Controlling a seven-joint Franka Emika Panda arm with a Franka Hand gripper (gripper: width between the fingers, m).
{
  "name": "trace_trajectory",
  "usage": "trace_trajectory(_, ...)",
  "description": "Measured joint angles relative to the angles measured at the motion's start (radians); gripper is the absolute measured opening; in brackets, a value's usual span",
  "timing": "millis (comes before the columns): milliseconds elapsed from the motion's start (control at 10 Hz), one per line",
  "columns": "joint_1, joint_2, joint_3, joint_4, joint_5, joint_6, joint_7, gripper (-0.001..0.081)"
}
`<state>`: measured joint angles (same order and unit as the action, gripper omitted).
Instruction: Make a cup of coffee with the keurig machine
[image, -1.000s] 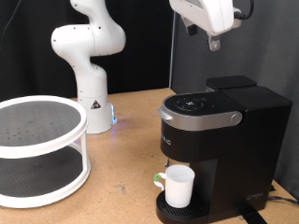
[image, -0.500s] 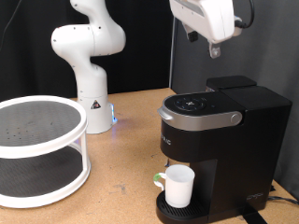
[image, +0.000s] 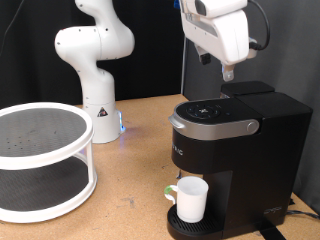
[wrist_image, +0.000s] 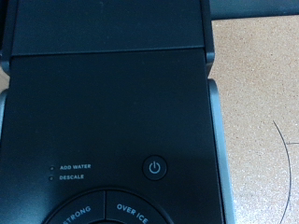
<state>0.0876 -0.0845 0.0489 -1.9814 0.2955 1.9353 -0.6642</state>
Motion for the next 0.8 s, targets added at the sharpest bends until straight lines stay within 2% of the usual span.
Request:
trace_trajectory(300,0.0,-0.001,0.001,-0.042,0.0,0.041,-0.001,0.0805)
trace_trajectory(500,0.0,-0.002,0.001,-0.068,0.0,0.073,-0.003,0.0541)
trace_trajectory(600,0.0,-0.004,0.001,-0.083,0.0,0.099,-0.005,0.0541)
trace_trajectory(700,0.0,-0.008,0.001,-0.099,0.0,0.123,-0.009,0.0359)
trace_trajectory(800,0.0,-0.015,0.001,-0.116,0.001,0.15,-0.015,0.0222)
